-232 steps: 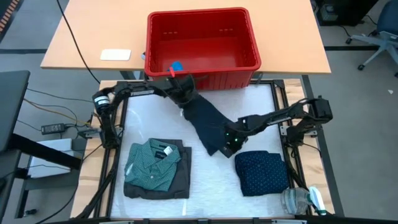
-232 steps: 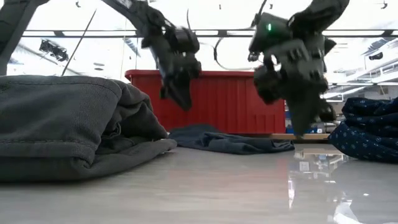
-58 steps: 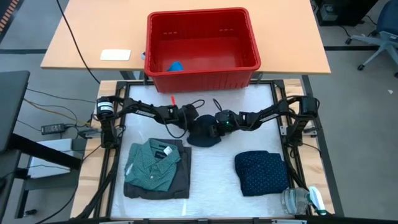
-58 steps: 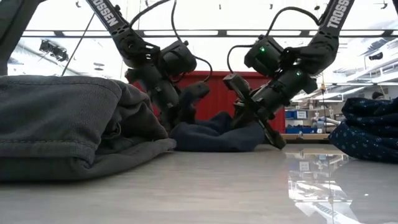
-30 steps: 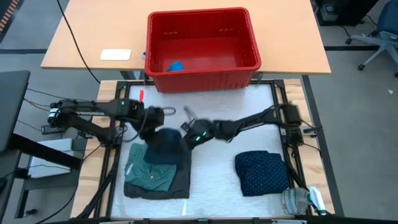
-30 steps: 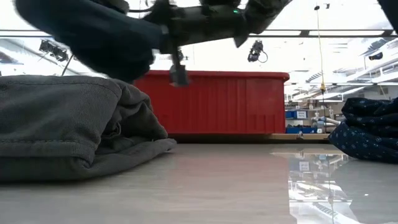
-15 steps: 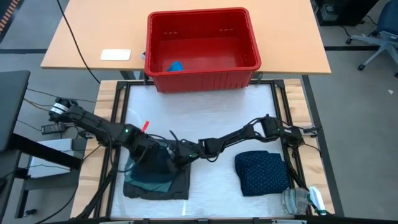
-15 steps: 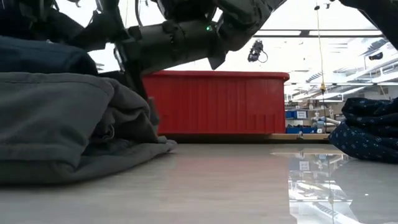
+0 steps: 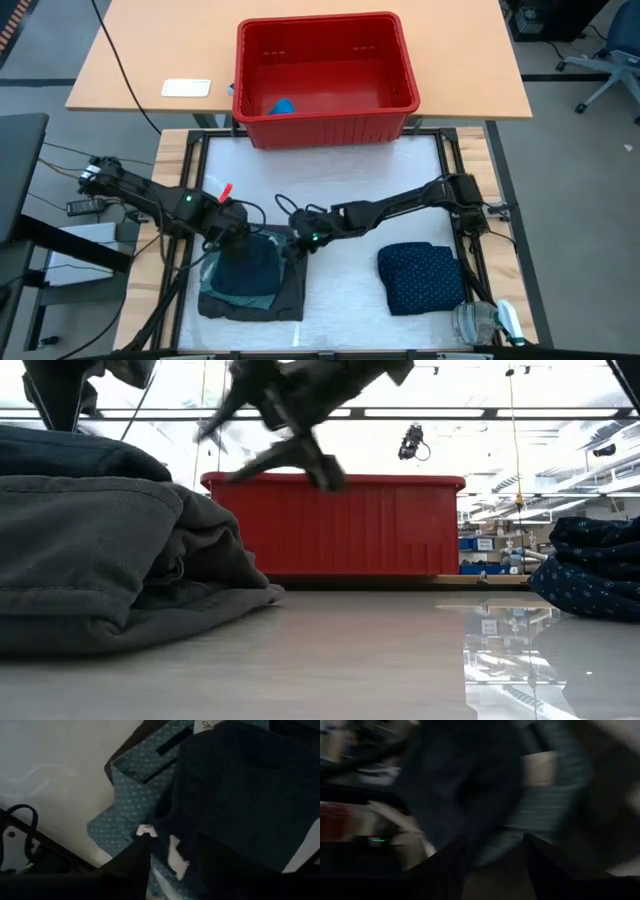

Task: Fold laundry
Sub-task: Remove the light blue shorts from the red bin

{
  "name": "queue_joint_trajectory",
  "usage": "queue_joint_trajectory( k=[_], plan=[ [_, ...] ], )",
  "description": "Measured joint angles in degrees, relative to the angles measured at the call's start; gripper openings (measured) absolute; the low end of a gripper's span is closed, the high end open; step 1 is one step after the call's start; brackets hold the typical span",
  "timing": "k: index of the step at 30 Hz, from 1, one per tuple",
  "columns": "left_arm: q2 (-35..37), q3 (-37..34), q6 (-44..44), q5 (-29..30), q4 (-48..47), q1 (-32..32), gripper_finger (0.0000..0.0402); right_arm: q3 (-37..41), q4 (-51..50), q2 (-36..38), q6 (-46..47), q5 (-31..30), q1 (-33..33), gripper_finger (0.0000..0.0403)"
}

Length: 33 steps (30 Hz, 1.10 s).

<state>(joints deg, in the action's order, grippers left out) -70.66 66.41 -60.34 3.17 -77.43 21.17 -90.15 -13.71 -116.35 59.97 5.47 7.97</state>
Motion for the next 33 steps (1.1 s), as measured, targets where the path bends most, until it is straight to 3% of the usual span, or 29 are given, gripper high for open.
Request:
queue_joint_trajectory(
  k=[5,10,18,23,28,33],
  plan=[
    [-0.1,0.0,-4.2,2.9,9.1,3.2,0.0162,0.0,-10.0,4.2,-8.3,-1.6,-1.7,0.0193],
    [-0.1,0.0,-4.2,9.6,18.3,0.2,0.0161,0.0,-10.9,8.3,-18.9,5.6,-5.1,0.0189],
    [-0.1,0.0,9.9,9.9,23.4,-15.7,0.0153,0.0,-12.8,14.8,-31.3,9.5,-15.7,0.0156],
    [-0.3,0.0,22.6,9.9,39.0,-26.4,0.0153,0.0,-14.6,18.2,-38.3,9.0,-23.9,0.0140],
    [-0.4,0.0,30.2,9.9,53.5,-36.9,0.0153,0.0,-14.4,20.4,-43.4,3.2,-33.5,0.0124],
    [-0.6,0.0,39.6,9.9,60.8,-47.4,0.0153,0.0,-13.3,20.7,-45.8,1.4,-43.4,0.0118]
  ],
)
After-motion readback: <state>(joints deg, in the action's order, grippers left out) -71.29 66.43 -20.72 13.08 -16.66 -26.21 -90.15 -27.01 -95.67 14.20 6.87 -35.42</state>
